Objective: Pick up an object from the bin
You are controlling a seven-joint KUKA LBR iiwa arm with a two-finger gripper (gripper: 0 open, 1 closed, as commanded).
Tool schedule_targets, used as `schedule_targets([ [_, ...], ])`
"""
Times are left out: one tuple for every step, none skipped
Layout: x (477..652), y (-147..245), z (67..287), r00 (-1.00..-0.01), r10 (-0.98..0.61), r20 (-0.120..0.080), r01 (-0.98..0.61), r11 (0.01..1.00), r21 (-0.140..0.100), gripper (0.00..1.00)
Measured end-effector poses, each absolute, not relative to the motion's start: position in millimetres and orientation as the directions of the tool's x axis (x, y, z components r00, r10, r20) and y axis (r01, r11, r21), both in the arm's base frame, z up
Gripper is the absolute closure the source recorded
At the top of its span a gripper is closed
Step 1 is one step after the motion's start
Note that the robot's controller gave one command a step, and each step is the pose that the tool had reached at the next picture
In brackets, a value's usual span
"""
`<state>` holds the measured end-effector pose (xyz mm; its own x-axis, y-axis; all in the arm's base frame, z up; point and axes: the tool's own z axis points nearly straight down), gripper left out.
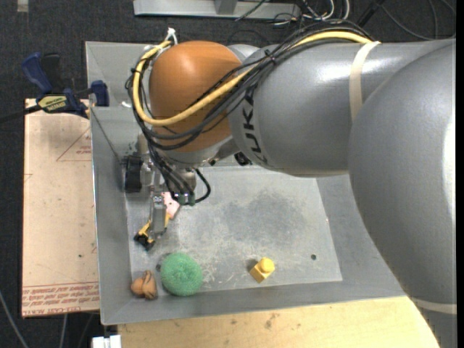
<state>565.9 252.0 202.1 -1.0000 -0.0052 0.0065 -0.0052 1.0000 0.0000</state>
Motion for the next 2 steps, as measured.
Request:
schedule_targets([
  [567.5,250.7,207.2,-1.000,-0.001,0.000,-0.001,1.000,0.002,0.00],
  [555.1,243.6,191.3,-0.998,-0.055,-0.008,-0.055,0.998,0.004,0.00],
])
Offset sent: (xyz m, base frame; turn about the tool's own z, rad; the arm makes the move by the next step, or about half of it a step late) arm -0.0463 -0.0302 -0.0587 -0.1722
